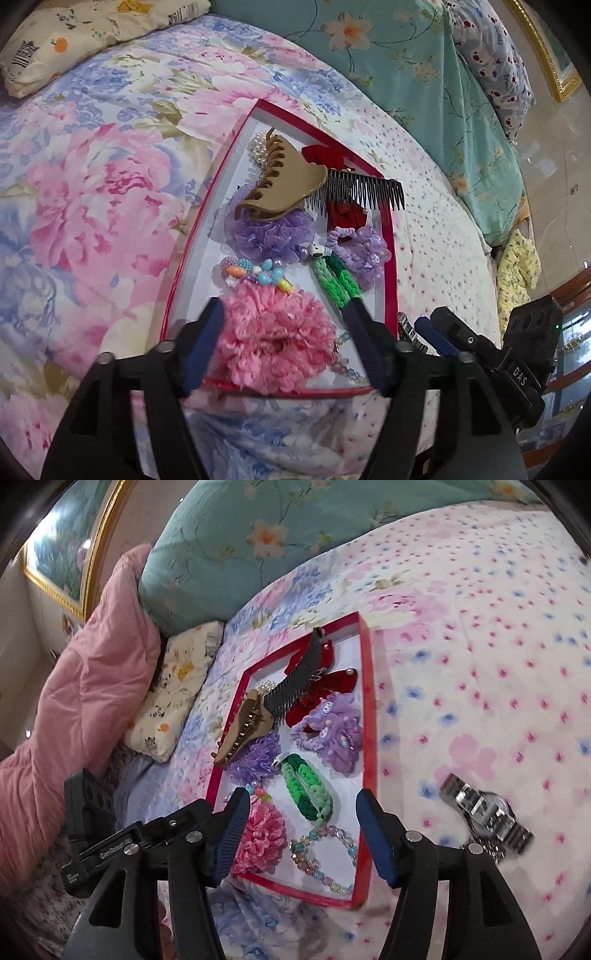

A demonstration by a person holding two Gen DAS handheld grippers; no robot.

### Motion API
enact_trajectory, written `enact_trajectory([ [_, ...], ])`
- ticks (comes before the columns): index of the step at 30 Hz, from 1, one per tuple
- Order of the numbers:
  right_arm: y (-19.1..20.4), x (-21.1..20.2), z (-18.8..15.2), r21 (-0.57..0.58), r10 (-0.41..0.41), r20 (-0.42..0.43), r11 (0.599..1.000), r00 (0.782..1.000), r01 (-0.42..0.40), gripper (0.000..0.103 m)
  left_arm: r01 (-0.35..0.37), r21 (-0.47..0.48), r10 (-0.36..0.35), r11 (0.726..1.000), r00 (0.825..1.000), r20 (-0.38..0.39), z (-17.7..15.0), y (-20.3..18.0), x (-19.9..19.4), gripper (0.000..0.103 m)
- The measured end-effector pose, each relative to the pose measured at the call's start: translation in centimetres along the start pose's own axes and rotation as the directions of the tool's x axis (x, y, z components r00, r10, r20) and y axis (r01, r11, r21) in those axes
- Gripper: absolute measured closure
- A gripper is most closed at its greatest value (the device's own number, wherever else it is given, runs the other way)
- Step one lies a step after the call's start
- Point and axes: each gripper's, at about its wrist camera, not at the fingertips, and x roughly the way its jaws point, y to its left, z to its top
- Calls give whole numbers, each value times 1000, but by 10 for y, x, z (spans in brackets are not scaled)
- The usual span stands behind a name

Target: Organize jewelry

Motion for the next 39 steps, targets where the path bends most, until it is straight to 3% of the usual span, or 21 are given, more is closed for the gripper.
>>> enact_trajectory([
  [2,-2,-5,-2,18,15,14,1000,1000,-15,34,-2,-7,2,1000,1000,11,-4,-1,-8,21],
  [11,2,-27,-11,27,36,70,999,997,-38,13,-124,18,124,992,992,19,-21,-7,-33,20],
  [15,9,-38,-18,-14,10,92,1000,996,-9,11,-233,76,228,969,971,72,-31,-15,-48,18],
  [20,24,-50,-30,-134,-63,125,988,990,80,10,-302,127,290,945,952,100,-43,-20,-56,18],
  [26,48,-63,-43,-302,-167,153,931,974,207,7,-345,181,326,921,937,125,-56,-29,-64,17],
  [33,73,-72,-45,-422,-190,75,883,979,204,6,-377,252,333,891,921,201,-54,-53,-94,17],
  [37,92,-79,-40,-483,-196,58,852,979,200,2,-386,273,329,881,915,231,-46,-61,-107,0],
  [39,103,-82,-33,-510,-190,52,839,980,190,2,-416,282,346,865,899,268,-41,-63,-109,0],
])
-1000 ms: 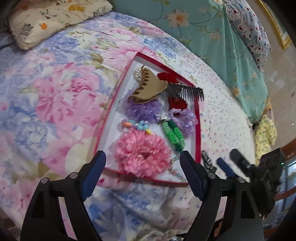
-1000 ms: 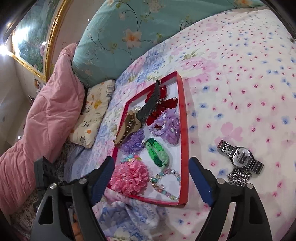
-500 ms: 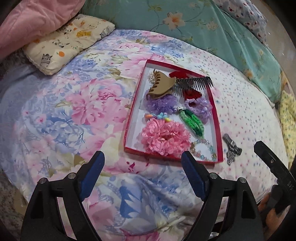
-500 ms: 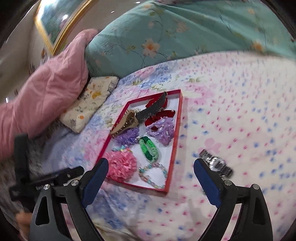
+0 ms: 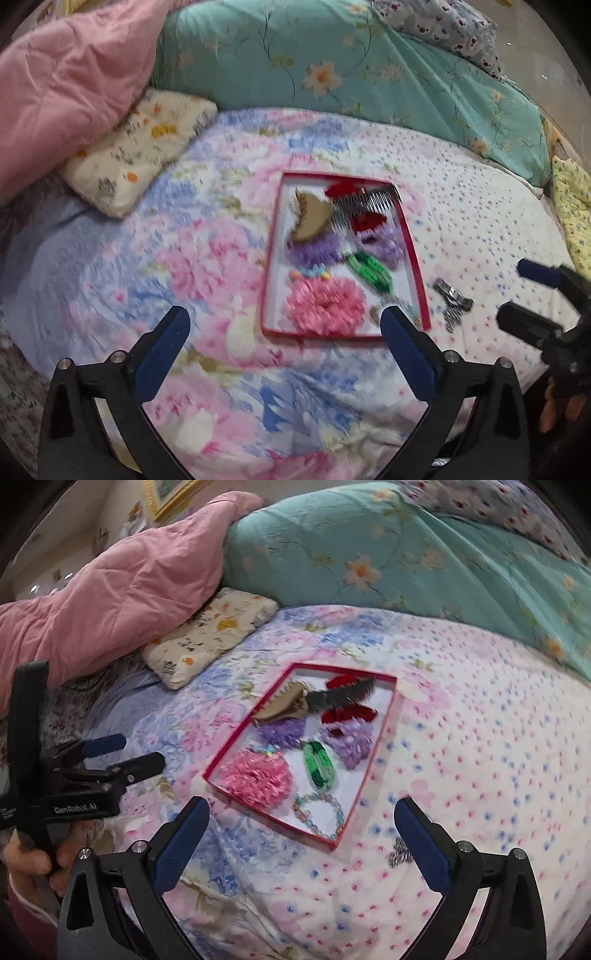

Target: Organize jewelry

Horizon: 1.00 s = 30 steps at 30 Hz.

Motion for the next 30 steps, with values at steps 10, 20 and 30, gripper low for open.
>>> enact_trajectory([
  [10,-6,29,-1,25,-5,-28,1000,1000,6,1,-44,-23,42,999,995,-86,-17,5,36,0],
  [20,-7,62,-24,34,-12,-90,999,996,15,1,-60,-12,59,998,993,-103,-30,-4,49,0],
  [30,-16,73,-32,56,-23,-114,998,993,30,1,-51,11,52,999,991,-123,-35,-12,58,0],
])
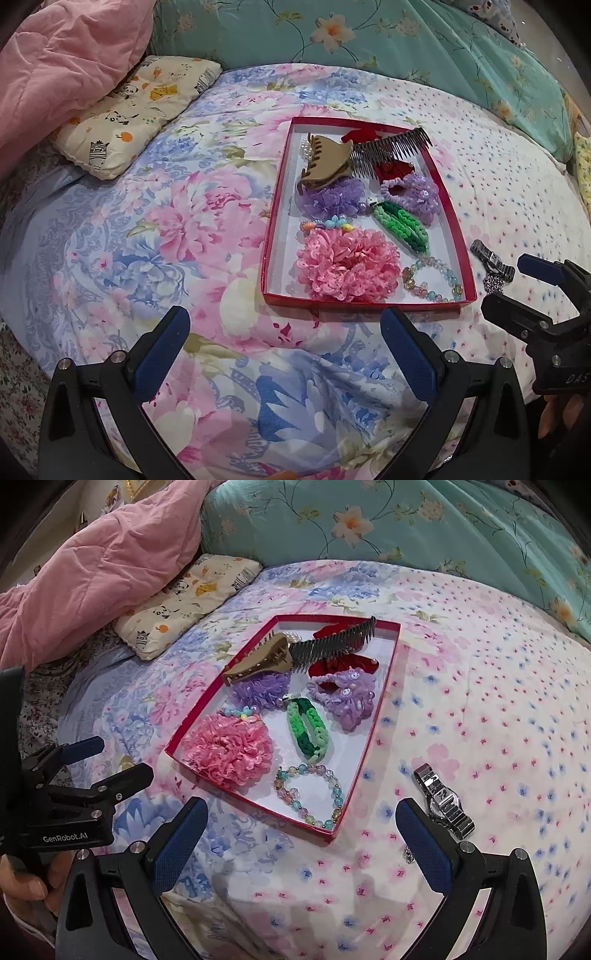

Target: Organize jewelry

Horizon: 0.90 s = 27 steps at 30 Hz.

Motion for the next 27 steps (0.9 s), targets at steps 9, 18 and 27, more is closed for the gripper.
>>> enact_trajectory([
  [9,-2,2,0,0,-1,4,1000,1000,1,1,-2,12,2,1000,1000,6,0,-4,0,0],
  [18,-3,1,1,-1,-6,7,1000,1000,6,1,-5,22,5,1000,1000,11,0,-5,-2,0],
  [27,-3,1,1,-1,-8,9,1000,1000,8,1,-7,18,7,1000,1000,11,0,-3,-2,0],
])
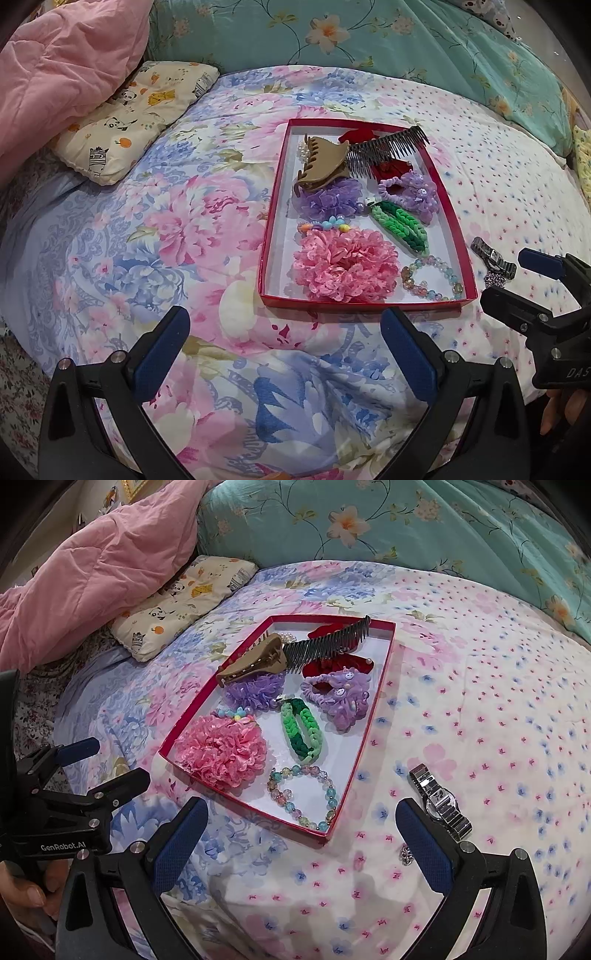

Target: Organize jewelry

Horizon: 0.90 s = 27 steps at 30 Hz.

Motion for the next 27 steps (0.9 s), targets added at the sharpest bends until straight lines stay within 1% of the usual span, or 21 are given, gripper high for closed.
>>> enact_trajectory([
  [27,2,-3,1,3,-2,16,1000,1000,2,1,-11,-3,11,1000,1000,14,0,2,-2,0],
])
